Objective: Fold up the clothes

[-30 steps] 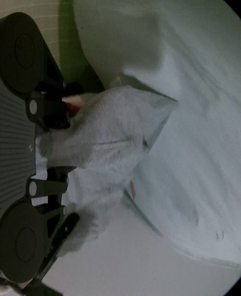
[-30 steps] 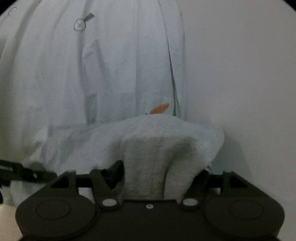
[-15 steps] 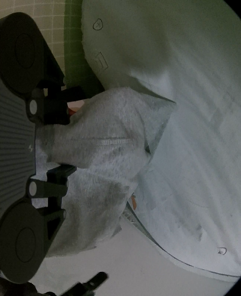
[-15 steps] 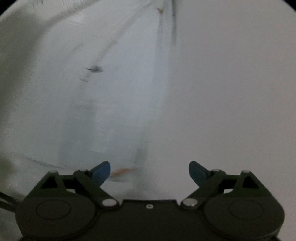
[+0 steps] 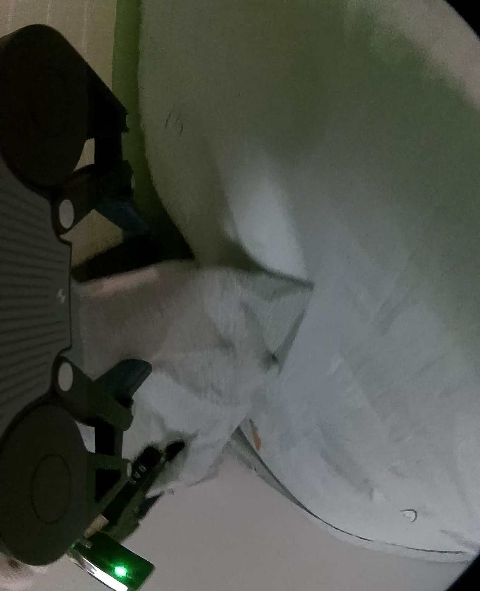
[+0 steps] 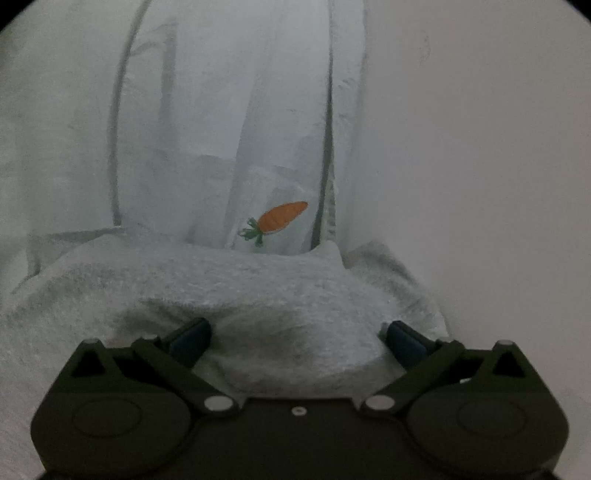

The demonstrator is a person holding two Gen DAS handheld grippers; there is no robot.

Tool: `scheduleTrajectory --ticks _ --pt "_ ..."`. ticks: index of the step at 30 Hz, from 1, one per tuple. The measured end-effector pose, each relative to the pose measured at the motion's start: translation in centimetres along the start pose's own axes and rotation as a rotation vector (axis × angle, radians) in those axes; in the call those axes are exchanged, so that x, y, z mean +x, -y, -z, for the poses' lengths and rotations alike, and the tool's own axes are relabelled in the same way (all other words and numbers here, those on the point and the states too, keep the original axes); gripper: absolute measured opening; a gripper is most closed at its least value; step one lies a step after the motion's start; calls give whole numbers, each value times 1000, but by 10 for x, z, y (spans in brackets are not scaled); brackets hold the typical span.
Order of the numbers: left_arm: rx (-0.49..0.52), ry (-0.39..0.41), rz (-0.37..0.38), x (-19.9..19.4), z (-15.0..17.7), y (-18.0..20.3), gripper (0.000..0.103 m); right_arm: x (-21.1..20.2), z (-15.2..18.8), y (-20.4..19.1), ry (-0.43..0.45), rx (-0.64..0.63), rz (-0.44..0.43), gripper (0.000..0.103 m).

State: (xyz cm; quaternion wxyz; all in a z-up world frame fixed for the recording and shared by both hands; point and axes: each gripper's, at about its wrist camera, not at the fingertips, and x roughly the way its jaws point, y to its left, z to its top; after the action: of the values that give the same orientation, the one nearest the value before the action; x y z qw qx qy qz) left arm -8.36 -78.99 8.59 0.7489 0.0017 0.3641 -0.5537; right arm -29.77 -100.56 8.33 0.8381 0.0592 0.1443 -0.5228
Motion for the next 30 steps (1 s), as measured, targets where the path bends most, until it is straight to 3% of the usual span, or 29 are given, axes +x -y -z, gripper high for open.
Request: scheduleTrajectory --ticks 6,14,18,22,30 --pt "95 90 -8 -45 19 2 103 -14 -13 1 -23 43 -11 103" --pt "252 175 16 -123 53 26 103 -142 -12 -20 4 122 59 103" --pt "271 197 31 -152 76 37 103 -206 13 -32 -12 168 14 103" --pt "289 190 19 -168 104 41 103 -256 40 -47 -50 152 3 103" --pt "293 75 6 -200 167 34 103 -330 101 -27 -124 194 17 103"
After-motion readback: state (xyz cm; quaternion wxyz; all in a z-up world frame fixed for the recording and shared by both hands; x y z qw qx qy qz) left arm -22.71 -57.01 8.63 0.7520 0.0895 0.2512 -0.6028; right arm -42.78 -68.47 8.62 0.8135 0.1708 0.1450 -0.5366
